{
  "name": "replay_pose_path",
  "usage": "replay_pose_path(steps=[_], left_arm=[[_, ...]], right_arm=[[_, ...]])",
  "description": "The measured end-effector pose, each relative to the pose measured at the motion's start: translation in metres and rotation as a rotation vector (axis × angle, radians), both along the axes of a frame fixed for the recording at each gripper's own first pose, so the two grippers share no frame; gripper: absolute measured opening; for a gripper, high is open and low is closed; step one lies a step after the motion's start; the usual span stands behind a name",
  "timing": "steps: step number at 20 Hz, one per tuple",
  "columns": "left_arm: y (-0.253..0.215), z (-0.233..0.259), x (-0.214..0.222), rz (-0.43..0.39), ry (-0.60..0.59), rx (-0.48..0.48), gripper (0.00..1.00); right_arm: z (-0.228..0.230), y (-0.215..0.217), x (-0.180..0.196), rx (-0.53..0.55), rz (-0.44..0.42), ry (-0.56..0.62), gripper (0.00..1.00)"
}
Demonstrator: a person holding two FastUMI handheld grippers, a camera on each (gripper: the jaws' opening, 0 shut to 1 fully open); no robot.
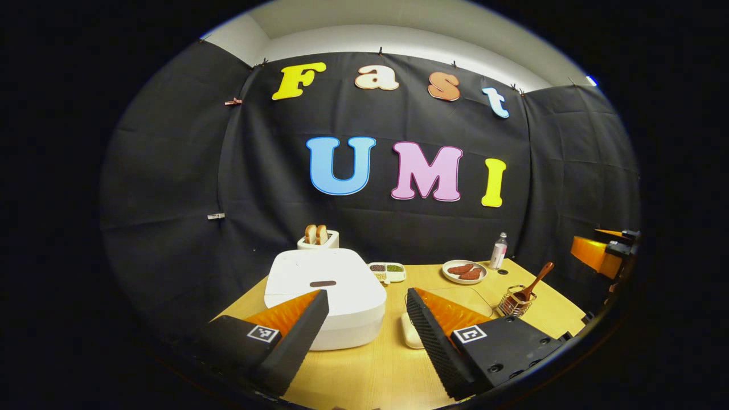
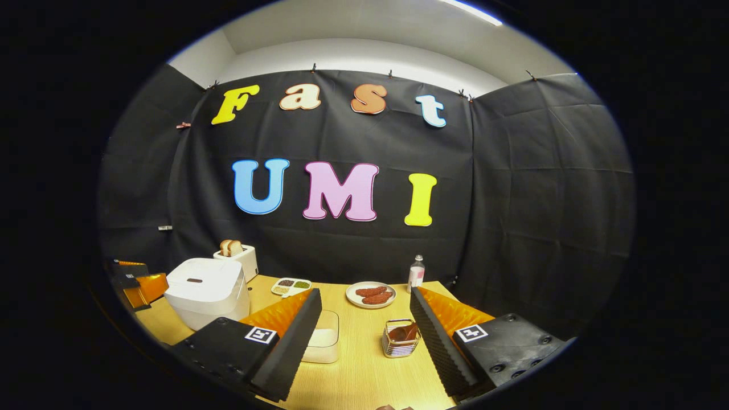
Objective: Close the left gripper, press the button to open the rice cooker; take a wooden spoon from the chopstick holder with the right hand, scoop a spoonful of rice and pour it into the rice cooker, then put the wooden spoon back into the chopstick holder.
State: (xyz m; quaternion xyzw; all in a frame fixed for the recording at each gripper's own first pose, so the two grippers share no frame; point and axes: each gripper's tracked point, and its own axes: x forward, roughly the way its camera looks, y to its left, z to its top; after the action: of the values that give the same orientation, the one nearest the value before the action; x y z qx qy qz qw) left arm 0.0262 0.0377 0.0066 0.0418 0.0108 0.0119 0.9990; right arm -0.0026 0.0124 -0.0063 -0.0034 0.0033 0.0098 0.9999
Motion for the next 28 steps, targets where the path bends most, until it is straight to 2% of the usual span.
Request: replay_pose_path(steps=[3,5,12,16,18,21,23,25,28], left_arm=[[0.015,0.01,0.018,0.02,-0.008,0.005,0.95],[0.023,0.014,0.031,0.029,-0.004,-0.023,0.92],[0.044,0.028,0.082,0.037,0.033,-0.181,0.5],[0.065,0.025,0.113,0.071,0.092,-0.135,0.18],[0.071,0.018,0.125,0.075,0.152,-0.157,0.09],[0.076,0.007,0.141,0.059,0.214,-0.16,0.07],[0.073,-0.006,0.149,0.02,0.265,-0.163,0.06],[0.076,-0.024,0.154,0.014,0.338,-0.189,0.06],[0.087,-0.036,0.167,0.039,0.369,-0.198,0.06]], right_arm=[[0.001,-0.011,-0.006,-0.015,-0.023,0.002,0.98],[0.003,-0.02,-0.01,-0.025,-0.039,0.0,0.98],[-0.007,-0.052,-0.029,-0.039,-0.117,0.025,0.98],[-0.014,-0.06,-0.04,-0.033,-0.147,0.053,0.96],[-0.016,-0.064,-0.044,-0.038,-0.159,0.055,0.98],[-0.024,-0.068,-0.048,-0.025,-0.175,0.076,0.98],[-0.028,-0.072,-0.051,-0.017,-0.191,0.085,0.98],[-0.03,-0.076,-0.052,-0.011,-0.208,0.093,0.98],[-0.04,-0.086,-0.054,-0.001,-0.245,0.12,0.98]])
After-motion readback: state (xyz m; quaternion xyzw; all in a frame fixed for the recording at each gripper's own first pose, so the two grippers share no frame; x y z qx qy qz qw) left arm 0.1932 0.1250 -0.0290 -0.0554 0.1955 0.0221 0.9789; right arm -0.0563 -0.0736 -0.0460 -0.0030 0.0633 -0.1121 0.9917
